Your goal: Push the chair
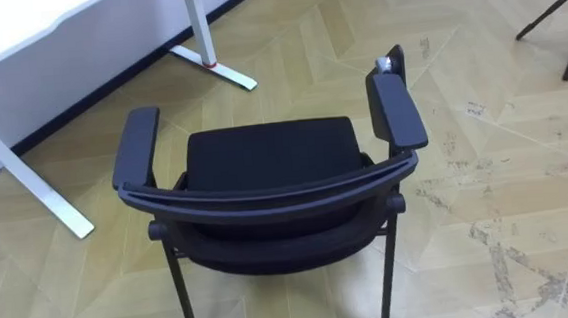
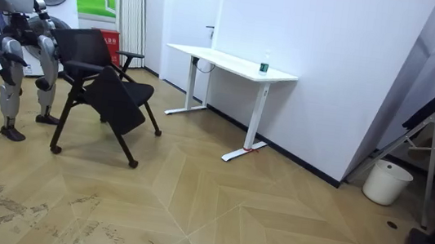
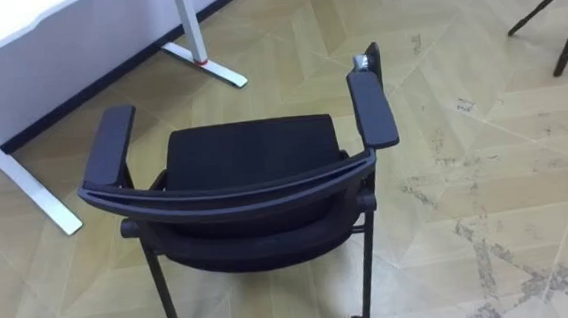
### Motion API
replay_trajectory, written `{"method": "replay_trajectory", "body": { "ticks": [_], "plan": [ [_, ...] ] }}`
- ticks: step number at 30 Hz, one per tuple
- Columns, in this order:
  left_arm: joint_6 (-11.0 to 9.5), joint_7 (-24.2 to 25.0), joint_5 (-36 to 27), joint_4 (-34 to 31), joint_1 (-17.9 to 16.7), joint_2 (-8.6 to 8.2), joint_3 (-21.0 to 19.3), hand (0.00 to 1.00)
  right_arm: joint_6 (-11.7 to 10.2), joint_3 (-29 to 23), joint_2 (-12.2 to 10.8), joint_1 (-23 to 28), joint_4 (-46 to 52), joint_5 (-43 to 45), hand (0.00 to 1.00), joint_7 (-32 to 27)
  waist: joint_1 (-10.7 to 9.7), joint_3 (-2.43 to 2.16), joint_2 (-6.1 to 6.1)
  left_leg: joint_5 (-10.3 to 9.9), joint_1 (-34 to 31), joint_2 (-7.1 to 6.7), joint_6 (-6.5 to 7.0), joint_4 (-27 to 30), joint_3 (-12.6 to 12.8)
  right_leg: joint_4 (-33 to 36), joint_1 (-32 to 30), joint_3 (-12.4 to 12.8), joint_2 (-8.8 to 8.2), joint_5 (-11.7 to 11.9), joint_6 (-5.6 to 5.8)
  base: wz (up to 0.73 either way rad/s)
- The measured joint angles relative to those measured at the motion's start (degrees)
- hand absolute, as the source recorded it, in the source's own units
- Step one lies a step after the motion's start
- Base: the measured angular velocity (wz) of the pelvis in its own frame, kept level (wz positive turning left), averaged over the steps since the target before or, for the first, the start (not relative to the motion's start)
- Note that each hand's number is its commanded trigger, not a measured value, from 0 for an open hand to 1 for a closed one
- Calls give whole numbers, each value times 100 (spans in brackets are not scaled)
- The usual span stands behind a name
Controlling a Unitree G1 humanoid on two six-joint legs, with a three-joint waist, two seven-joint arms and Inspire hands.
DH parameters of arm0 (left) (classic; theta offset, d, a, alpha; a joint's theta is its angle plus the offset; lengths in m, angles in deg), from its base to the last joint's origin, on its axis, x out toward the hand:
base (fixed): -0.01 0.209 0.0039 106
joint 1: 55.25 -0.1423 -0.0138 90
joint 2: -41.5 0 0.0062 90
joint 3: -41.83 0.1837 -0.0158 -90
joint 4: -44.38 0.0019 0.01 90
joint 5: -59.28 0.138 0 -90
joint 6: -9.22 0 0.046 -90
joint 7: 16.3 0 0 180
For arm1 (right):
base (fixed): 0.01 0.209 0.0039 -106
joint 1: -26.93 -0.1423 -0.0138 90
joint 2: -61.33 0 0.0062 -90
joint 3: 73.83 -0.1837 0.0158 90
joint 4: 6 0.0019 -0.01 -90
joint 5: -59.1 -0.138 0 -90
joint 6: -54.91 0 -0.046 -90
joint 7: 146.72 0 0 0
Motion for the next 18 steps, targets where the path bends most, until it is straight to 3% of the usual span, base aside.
{"method": "replay_trajectory", "body": {
  "ticks": [11,18],
  "plan": [
    [210,-3,118,-1,24,-1,-26,0,167,-307,-2,-42,-7,-14,0,-125,-87,-23,41,0,21,0,0,-23,-5,-1,47,-2,5,1,-1,0],
    [231,-121,185,-7,-78,-39,-422,0,171,-673,0,10,-117,-183,0,-313,-146,0,-16,-2,131,-1,-3,-72,-4,-29,122,-13,9,-1,2,0]
  ]
}}
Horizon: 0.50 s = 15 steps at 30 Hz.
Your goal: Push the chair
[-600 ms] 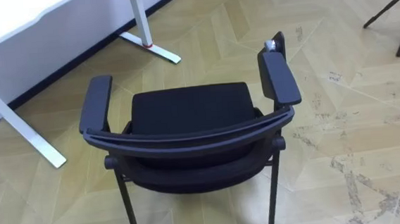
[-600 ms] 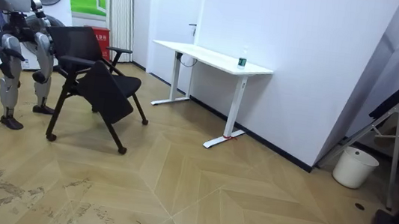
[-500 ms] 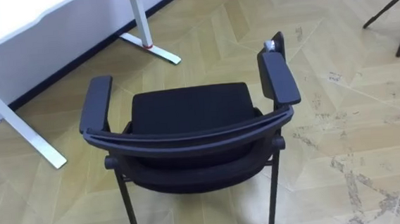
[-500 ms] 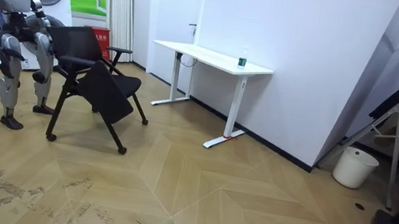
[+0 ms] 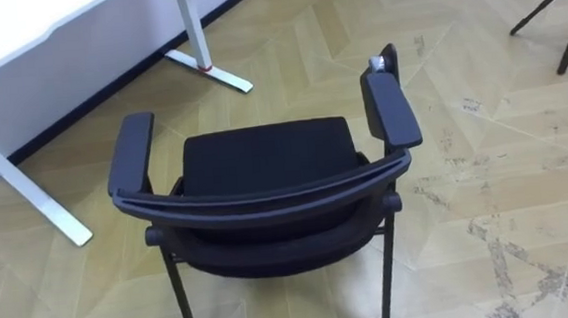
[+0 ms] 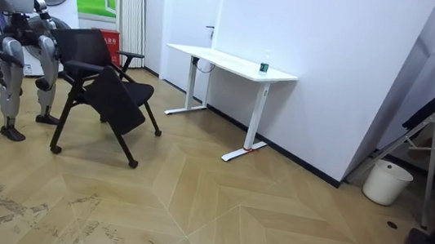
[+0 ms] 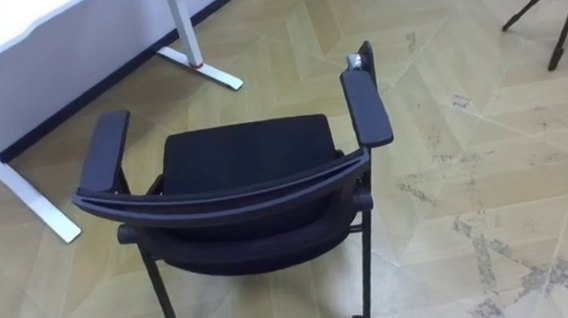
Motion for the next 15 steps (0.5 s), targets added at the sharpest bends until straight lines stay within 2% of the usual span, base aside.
{"method": "replay_trajectory", "body": {
  "ticks": [1,6,11,15],
  "plan": [
    [1,-70,40,-1,-3,-3,-88,0,0,-6,0,11,-13,-15,0,-29,-1,0,-27,0,-8,0,0,0,6,-43,8,-2,4,0,-1,0],
    [-8,-536,122,-61,-100,-8,-268,0,-5,-11,-1,95,-66,-276,0,-119,10,-7,-10,-2,27,1,-7,6,2,-58,10,-6,11,2,-4,0],
    [7,-1294,563,-197,-196,33,-935,0,2,-179,33,89,-132,-207,0,-142,75,-7,13,-6,121,7,-14,-50,76,-55,75,66,13,2,-4,-7],
    [10,-1859,741,-270,-199,126,-1166,0,1,-246,48,83,-188,-180,0,-156,86,7,36,-6,193,7,-15,-61,67,-56,134,55,14,2,-3,-1]
  ]
}}
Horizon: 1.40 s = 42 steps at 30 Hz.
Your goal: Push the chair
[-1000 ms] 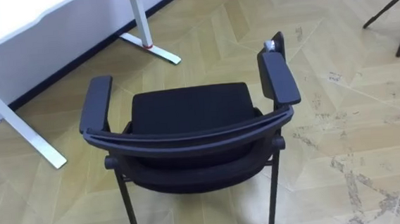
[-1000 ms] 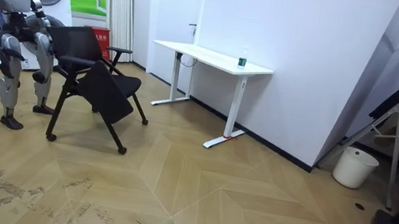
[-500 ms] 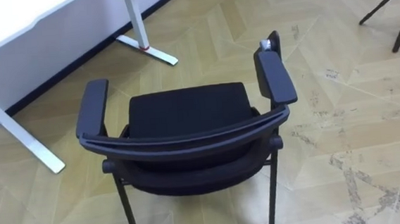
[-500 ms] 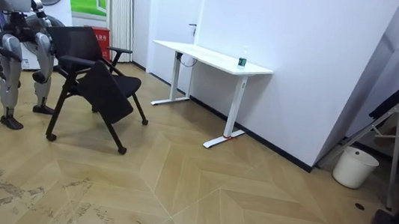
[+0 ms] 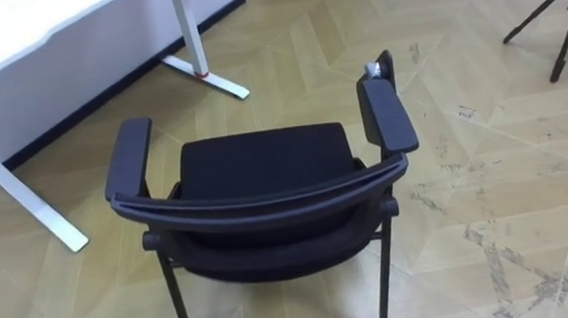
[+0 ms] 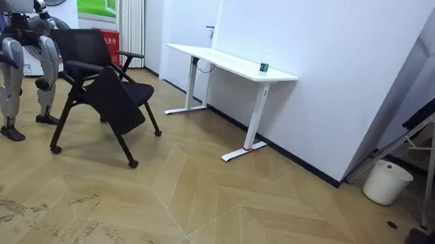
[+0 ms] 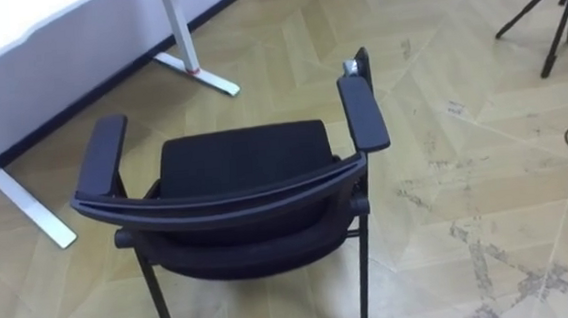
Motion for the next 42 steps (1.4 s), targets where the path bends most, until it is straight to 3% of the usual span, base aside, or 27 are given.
{"method": "replay_trajectory", "body": {
  "ticks": [3,6,8,11,15,21,25,29,35,42],
  "plan": [
    [1,-324,396,-53,84,38,-247,0,50,-155,22,-88,-68,218,0,-1,1,-1,30,0,-8,1,0,17,2,0,0,7,-1,0,-1,0],
    [14,-555,419,-175,167,126,-402,0,80,-360,59,-92,-57,237,0,-10,-20,-36,113,0,-3,1,0,18,-8,0,44,42,0,1,-1,0],
    [16,-792,494,-661,190,172,-539,0,73,-445,87,-88,-53,223,0,-39,-15,-28,134,1,-2,0,1,27,-17,0,47,58,1,1,-1,0],
    [-147,-1094,814,-933,378,237,-617,0,12,-479,140,-88,-59,196,0,-12,12,-36,178,0,2,-2,1,21,-19,-2,53,59,3,1,-1,0],
    [-179,-1284,952,-1107,608,262,-595,0,-21,-497,172,-93,-68,231,0,69,-19,-46,242,0,0,-2,1,17,-21,-6,44,59,5,1,-1,0],
    [-172,-1407,2093,-1906,715,277,-590,0,-21,-610,224,-118,-44,317,0,213,-98,-47,327,0,-16,-2,0,43,-72,-5,36,76,9,0,-1,4],
    [-157,-1390,3296,-2604,767,368,-412,0,-29,-588,232,-190,-43,422,0,273,-108,-57,319,0,-60,-2,0,54,-68,-7,-35,75,10,1,-1,0],
    [-58,-1335,4526,-2794,910,526,-237,0,-28,-632,252,-218,-50,628,0,312,-269,-64,315,0,-112,-2,0,72,-78,-7,-49,93,10,2,-3,0],
    [51,-1054,5049,-2991,914,580,195,0,-27,-642,260,-199,-51,618,0,365,-438,-59,307,0,-138,-2,0,61,-64,-8,-54,170,10,2,-3,-1],
    [124,-553,5617,-2949,914,595,712,0,-113,-603,250,-266,-124,640,0,459,-440,-22,263,1,-113,-7,1,66,-58,-10,-100,294,14,2,-3,-1]
  ]
}}
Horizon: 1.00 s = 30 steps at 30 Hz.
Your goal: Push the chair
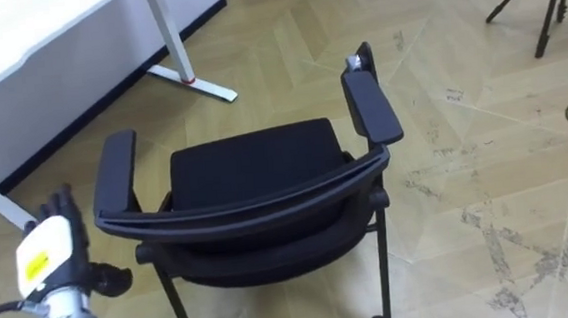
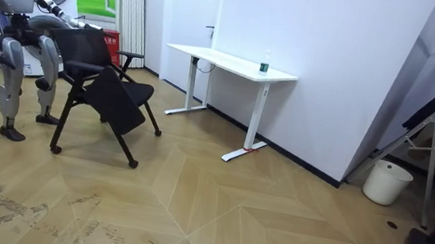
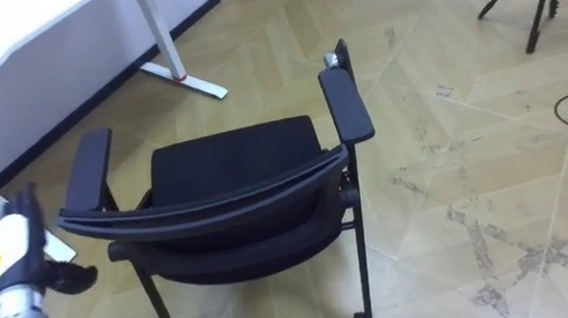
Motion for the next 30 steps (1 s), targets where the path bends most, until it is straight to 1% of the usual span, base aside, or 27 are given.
{"method": "replay_trajectory", "body": {
  "ticks": [1,3,5,6,7,8,9,10,11,12,13,14,17,18,22,23,26,30],
  "plan": [
    [3,151,97,0,0,26,35,0,-37,-3,5,-1,10,2,0,5,0,3,0,0,-13,0,0,3,0,1,-7,23,0,0,0,0],
    [51,426,227,-20,-1,61,127,0,-39,6,6,-18,13,-5,0,35,-18,2,0,0,-36,0,0,24,-21,2,-13,27,0,0,0,3],
    [288,905,228,-142,2,156,533,0,-40,147,28,-121,11,-4,0,77,-65,20,44,0,-103,-3,1,69,-46,5,-44,33,0,3,-4,8],
    [350,1026,223,-172,2,193,614,0,-41,167,31,-170,2,6,0,80,-84,33,59,0,-124,-3,1,89,-54,5,-45,20,0,5,-8,9],
    [383,1223,211,-186,2,257,688,0,-59,173,31,-287,-44,63,0,99,-150,44,105,0,-188,-3,2,126,-84,5,-49,-16,0,7,-12,10],
    [400,1420,212,-235,4,334,725,0,-102,172,46,-370,-104,163,0,131,-182,38,163,2,-214,-3,5,138,-99,4,-59,-28,0,9,-14,11],
    [404,1541,212,-267,3,375,759,0,-119,170,60,-401,-136,219,0,137,-196,33,194,3,-220,-7,6,140,-115,4,-55,-35,0,9,-14,10],
    [407,1779,215,-328,3,471,832,0,-144,169,101,-436,-176,328,0,144,-222,22,247,3,-223,-12,7,146,-139,4,-41,-45,0,9,-14,12],
    [414,2057,215,-435,1,539,840,0,-155,162,157,-455,-180,359,0,182,-258,30,292,3,-228,-17,7,160,-161,4,-27,-44,-1,9,-14,13],
    [427,2191,215,-486,1,567,841,0,-158,163,188,-463,-180,361,0,199,-281,35,321,3,-238,-18,7,167,-173,4,-27,-45,-1,9,-14,10],
    [471,2411,223,-589,1,626,870,0,-174,163,249,-479,-186,393,0,217,-312,52,362,3,-251,-23,7,183,-192,4,-28,-44,-2,9,-14,9],
    [533,2650,246,-724,2,722,952,0,-186,164,297,-479,-207,390,0,236,-330,51,393,4,-265,-25,8,200,-213,4,-31,-52,-2,8,-14,8],
    [621,3099,320,-978,2,798,1004,0,-197,163,375,-496,-348,398,0,249,-338,62,389,6,-279,-33,12,216,-265,0,-42,-43,-1,8,-13,9],
    [621,3160,325,-1011,2,808,1003,0,-197,163,381,-495,-366,396,0,247,-335,64,386,7,-279,-35,12,221,-271,0,-40,-43,-1,8,-13,5],
    [625,3568,429,-1327,2,970,1003,0,-195,157,386,-495,-379,397,0,226,-329,81,362,9,-315,-36,16,254,-279,0,-68,-13,-2,4,-8,0],
    [626,3635,432,-1383,2,996,1002,0,-195,158,390,-496,-375,397,0,204,-324,87,353,9,-333,-38,17,270,-278,0,-80,20,-2,3,-8,0],
    [626,3728,433,-1510,2,1028,1001,0,-198,158,392,-499,-372,392,0,178,-301,86,346,11,-418,-44,20,318,-279,0,-141,86,-2,3,-9,0],
    [624,3828,427,-1568,2,1031,974,0,-198,160,392,-499,-377,323,0,180,-289,84,347,12,-437,-47,22,328,-284,0,-160,108,-2,3,-9,0]
  ]
}}
